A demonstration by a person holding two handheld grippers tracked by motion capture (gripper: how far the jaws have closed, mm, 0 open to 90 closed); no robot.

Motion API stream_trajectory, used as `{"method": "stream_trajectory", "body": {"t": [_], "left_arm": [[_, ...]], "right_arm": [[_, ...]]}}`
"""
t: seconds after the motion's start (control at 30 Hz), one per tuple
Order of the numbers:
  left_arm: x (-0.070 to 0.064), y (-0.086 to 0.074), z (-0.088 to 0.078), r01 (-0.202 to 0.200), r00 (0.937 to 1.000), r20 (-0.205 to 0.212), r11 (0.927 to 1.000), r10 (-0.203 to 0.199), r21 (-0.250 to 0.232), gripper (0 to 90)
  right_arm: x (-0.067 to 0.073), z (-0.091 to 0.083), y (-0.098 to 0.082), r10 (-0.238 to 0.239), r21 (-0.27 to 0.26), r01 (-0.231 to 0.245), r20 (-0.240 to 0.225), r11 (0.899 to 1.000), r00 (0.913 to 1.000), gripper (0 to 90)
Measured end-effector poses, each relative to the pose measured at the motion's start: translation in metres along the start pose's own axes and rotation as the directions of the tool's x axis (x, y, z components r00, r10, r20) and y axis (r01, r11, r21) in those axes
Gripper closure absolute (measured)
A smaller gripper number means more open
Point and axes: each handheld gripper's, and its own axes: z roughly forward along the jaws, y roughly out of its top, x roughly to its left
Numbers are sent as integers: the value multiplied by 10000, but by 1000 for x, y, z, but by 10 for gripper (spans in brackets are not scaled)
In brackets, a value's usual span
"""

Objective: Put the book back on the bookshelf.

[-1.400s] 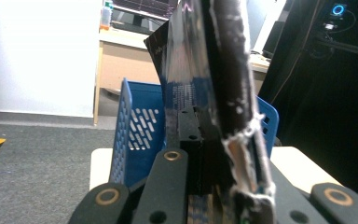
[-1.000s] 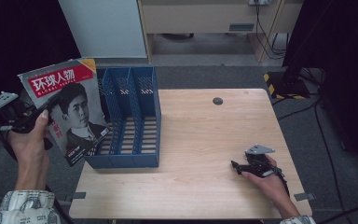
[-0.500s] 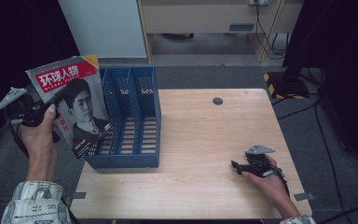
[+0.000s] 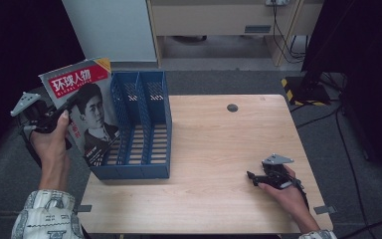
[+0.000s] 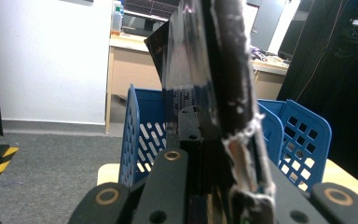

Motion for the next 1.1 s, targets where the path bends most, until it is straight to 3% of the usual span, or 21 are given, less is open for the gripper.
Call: {"method": "stream_trajectory", "body": {"t": [0.3, 0.77, 1.1], "left_arm": [[-1, -4, 1, -285, 9990, -346, 9991, 275, -303, 866], [-6, -12, 11, -993, 9946, -338, 9940, 978, -454, 865], [-8, -18, 16, -1084, 9939, -258, 9934, 1075, -376, 865]], "right_arm": [[-1, 0, 0, 11, -28, -11, 49, 10000, 10000, 237], [-2, 0, 0, 86, -44, -86, 49, 10000, 10000, 237], [-2, 0, 0, 100, -40, -100, 56, 9999, 9999, 237]]}}
